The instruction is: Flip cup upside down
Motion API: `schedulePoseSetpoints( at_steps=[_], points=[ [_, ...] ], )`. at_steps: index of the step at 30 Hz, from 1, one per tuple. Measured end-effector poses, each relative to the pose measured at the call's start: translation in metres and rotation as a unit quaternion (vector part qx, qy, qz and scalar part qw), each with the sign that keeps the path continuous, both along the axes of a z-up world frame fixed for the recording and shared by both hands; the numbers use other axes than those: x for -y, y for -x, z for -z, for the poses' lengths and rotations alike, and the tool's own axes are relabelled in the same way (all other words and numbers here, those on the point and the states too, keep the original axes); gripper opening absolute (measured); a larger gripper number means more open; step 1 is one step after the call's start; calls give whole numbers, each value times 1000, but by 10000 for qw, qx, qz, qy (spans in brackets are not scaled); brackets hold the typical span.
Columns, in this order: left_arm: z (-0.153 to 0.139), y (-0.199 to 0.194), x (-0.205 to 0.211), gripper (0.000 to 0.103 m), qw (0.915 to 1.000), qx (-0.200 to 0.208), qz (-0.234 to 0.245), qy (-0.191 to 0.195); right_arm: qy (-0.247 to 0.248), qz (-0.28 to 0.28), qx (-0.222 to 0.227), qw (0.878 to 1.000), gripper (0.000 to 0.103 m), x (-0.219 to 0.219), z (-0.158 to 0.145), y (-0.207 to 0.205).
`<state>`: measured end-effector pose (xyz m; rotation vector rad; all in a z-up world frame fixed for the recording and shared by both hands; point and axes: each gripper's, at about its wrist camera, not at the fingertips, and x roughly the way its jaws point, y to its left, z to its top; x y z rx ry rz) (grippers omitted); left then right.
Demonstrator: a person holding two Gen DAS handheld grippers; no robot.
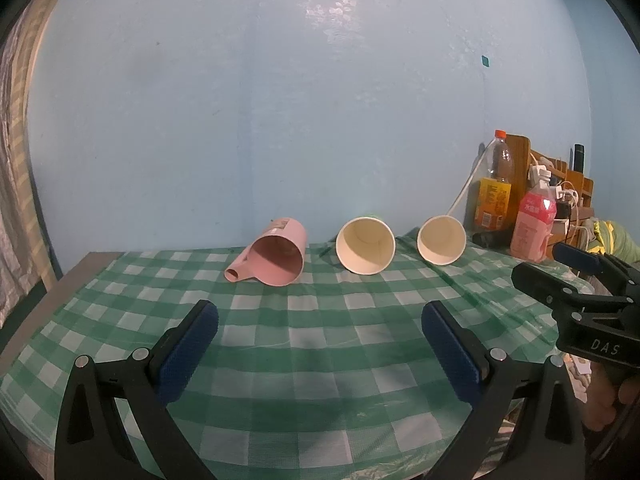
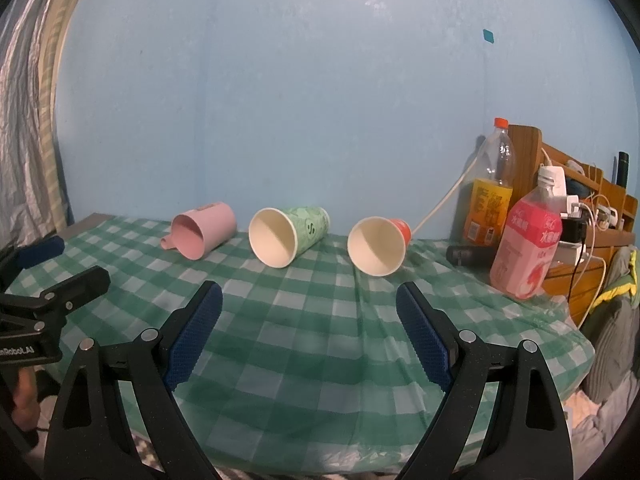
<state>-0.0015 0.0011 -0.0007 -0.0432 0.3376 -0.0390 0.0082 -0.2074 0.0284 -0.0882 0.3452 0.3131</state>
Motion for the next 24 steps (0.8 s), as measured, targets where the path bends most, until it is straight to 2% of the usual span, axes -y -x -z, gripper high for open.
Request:
schedulePoseSetpoints(
  at_steps=[24],
  points=[
    [3,-2,1,103,9999,-74,69,42,20,-40,-48,10000,88,-3,1,0]
  ],
)
